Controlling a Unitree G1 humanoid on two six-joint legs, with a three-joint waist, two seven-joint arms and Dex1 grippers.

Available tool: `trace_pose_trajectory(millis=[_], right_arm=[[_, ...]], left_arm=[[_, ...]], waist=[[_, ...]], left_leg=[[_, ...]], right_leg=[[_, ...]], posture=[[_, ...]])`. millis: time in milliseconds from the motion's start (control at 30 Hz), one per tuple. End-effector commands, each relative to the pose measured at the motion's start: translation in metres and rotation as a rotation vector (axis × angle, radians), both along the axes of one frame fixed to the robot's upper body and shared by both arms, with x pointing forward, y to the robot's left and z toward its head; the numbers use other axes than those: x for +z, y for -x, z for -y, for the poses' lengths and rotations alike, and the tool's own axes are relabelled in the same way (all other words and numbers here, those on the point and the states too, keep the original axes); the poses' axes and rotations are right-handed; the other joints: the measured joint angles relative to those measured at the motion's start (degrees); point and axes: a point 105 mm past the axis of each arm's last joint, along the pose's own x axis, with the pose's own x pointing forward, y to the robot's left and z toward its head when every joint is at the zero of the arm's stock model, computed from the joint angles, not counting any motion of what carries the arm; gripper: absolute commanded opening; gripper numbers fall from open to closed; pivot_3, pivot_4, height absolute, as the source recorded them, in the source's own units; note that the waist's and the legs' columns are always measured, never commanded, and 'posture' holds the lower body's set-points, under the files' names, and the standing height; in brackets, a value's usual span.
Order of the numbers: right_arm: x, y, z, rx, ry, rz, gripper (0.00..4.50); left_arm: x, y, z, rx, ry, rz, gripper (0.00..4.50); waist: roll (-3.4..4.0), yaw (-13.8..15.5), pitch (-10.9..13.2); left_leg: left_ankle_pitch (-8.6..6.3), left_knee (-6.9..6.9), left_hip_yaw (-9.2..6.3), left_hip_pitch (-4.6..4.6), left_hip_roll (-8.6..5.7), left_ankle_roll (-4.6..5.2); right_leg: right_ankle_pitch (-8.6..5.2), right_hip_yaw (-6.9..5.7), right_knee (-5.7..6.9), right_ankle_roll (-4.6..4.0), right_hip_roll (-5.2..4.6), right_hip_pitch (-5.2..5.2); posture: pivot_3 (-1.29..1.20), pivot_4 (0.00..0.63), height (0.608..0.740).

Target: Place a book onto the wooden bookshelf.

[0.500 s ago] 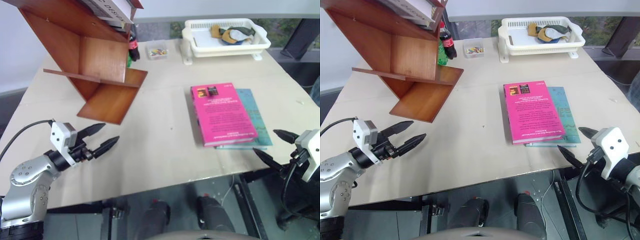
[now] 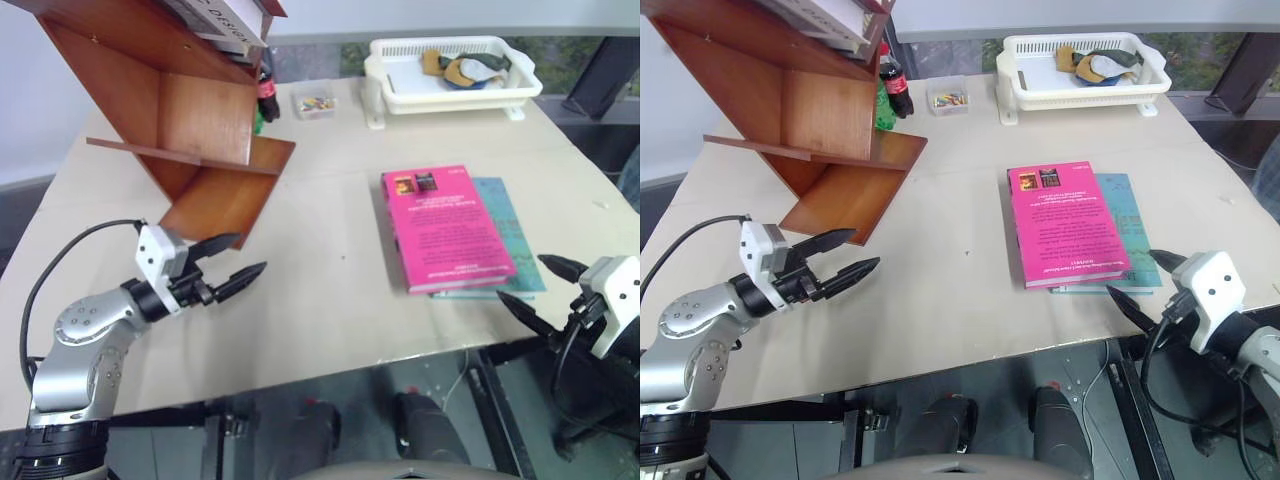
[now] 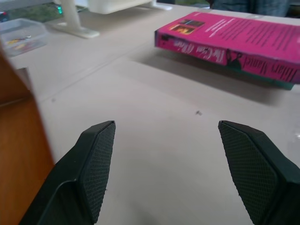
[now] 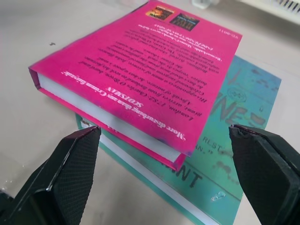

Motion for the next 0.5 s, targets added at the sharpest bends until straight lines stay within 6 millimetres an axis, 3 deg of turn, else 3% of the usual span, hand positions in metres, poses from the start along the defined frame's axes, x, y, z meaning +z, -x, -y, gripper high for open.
trace_pose_trajectory(millis=[33, 167, 333, 500], right_arm=[[0.011, 0.006, -0.022, 0.079, 0.023, 0.064, 4.50], [0.012, 0.009, -0.036, 0.148, 0.034, 0.080, 4.50], [0.011, 0.011, -0.038, 0.112, 0.049, 0.100, 4.50], [0.003, 0.014, -0.007, -0.086, 0.023, 0.056, 4.50]], left_arm=[[0.013, 0.003, 0.027, -0.085, 0.070, -0.119, 3.75], [0.023, 0.000, 0.070, -0.256, 0.305, -0.371, 3.75], [0.007, -0.013, 0.109, -0.290, 0.285, -0.534, 3.75], [0.002, -0.019, 0.137, -0.327, 0.275, -0.594, 3.75]], waist=[[0.01, 0.0, 0.0], [-0.09, 0.1, 0.1], [-0.11, -0.1, 0.1], [-0.14, 0.0, 0.2]], left_leg=[[0.00, 0.01, -0.01, 0.00, 0.00, 0.00], [0.00, 0.06, -0.13, -0.03, -0.03, 0.01], [0.01, 0.12, -0.07, 0.02, -0.14, 0.00], [0.00, 0.07, -0.18, -0.03, -0.12, -0.04]], right_leg=[[0.00, 0.00, 0.00, 0.01, 0.00, 0.00], [0.02, -0.09, 0.01, 0.04, 0.01, 0.02], [0.03, -0.28, 0.02, 0.04, -0.02, 0.14], [0.04, -0.10, 0.02, -0.02, 0.00, 0.02]], posture=[[0.00, 0.150, 0.740], [0.00, 0.150, 0.740], [0.00, 0.150, 0.740], [0.00, 0.150, 0.740]])
